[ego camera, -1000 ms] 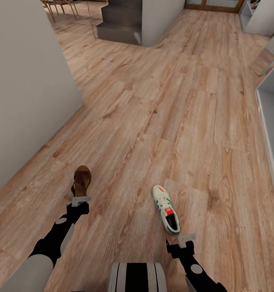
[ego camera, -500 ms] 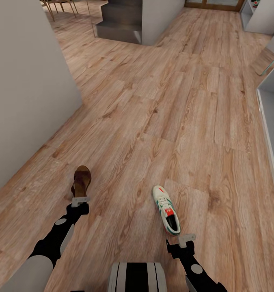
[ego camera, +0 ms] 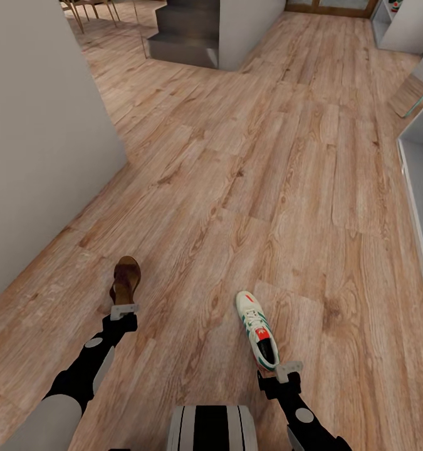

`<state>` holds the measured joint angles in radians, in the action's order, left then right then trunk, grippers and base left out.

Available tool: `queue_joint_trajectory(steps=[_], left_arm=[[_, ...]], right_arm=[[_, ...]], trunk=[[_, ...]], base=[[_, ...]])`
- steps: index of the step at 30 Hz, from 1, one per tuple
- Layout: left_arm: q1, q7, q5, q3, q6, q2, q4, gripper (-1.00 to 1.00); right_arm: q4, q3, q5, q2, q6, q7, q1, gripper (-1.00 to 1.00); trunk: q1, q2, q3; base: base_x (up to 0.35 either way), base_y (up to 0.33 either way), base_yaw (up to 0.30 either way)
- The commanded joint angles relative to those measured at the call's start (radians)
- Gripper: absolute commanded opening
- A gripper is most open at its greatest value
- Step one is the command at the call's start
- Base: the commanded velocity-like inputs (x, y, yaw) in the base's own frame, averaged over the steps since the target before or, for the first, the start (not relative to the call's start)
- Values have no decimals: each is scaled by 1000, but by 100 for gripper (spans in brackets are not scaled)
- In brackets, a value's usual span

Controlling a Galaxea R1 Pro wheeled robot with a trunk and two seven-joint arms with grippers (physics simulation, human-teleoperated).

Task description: Pick up the two gym shoes and the two sandals from the corridor floor and place them onto the hallstand (shoe rack) in the corridor, making sure they are on the rack and not on the floor. Arrange them so the two gym shoes are next to each other and the two sandals are next to each other.

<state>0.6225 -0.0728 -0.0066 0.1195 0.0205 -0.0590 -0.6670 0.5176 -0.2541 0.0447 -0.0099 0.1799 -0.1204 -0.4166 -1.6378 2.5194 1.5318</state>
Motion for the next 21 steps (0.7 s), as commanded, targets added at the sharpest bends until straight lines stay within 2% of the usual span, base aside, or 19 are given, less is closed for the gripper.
queue_joint_trajectory(steps=[1, 21], left_arm=[[0, -8, -4, 5, 1, 1, -1, -100], [0, -8, 0, 5, 1, 0, 0, -100]], right_arm=[[-1, -8, 5, -1, 3, -8, -1, 100], [-1, -10, 5, -1, 3, -8, -1, 100]], trunk=[[0, 0, 1], [0, 0, 1]], base=[[66, 0, 0], [41, 19, 0]])
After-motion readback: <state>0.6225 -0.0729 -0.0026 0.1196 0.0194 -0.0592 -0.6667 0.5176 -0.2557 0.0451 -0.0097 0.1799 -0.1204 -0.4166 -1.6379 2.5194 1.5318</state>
